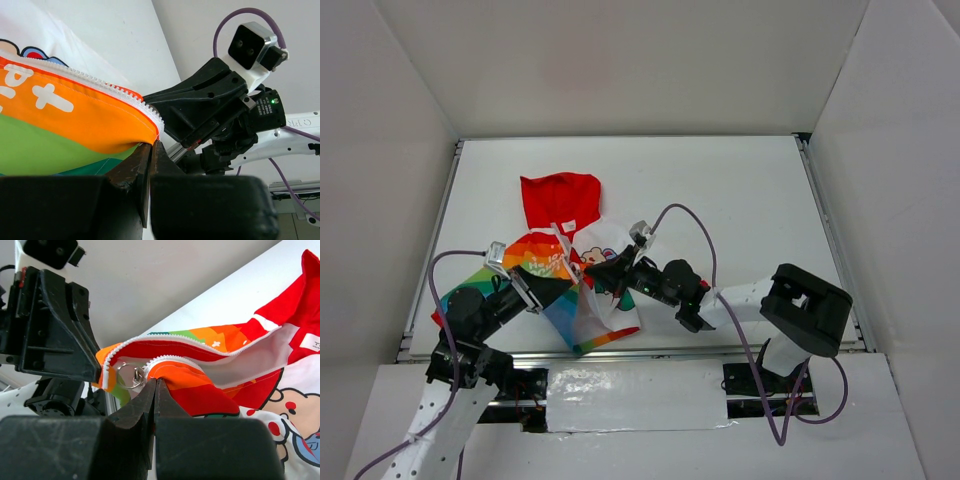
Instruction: Zip up the jacket
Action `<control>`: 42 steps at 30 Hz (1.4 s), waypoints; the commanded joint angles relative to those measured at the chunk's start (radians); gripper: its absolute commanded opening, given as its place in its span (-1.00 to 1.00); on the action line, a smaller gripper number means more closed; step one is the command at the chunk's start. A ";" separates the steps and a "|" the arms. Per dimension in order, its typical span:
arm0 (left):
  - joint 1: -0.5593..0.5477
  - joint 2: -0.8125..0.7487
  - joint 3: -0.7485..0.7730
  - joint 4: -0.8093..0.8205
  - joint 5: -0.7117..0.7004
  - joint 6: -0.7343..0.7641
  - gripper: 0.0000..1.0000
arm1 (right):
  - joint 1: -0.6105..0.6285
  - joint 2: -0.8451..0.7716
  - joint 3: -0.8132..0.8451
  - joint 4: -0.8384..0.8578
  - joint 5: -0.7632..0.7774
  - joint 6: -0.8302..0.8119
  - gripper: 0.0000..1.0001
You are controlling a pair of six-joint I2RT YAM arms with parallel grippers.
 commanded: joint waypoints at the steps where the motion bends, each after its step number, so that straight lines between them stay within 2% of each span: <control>1: 0.003 -0.006 0.055 0.027 0.007 0.035 -1.00 | 0.010 0.016 0.025 0.019 0.004 -0.018 -1.00; 11: 0.003 0.017 0.009 0.078 0.048 0.014 -1.00 | 0.009 0.030 0.071 0.044 -0.013 -0.006 -1.00; 15: 0.003 -0.017 0.052 -0.019 0.011 0.068 -1.00 | 0.009 0.023 0.079 0.056 -0.020 -0.015 -1.00; 22: 0.003 -0.022 0.158 -0.228 -0.142 0.175 -1.00 | 0.009 -0.018 0.055 0.023 -0.039 -0.021 -1.00; 33: 0.003 0.005 0.132 -0.085 -0.099 0.129 -1.00 | 0.009 -0.128 -0.016 -0.115 -0.029 0.022 -1.00; 42: 0.003 -0.017 0.089 -0.007 -0.073 0.092 -1.00 | 0.013 -0.127 0.025 -0.194 -0.063 0.080 -1.00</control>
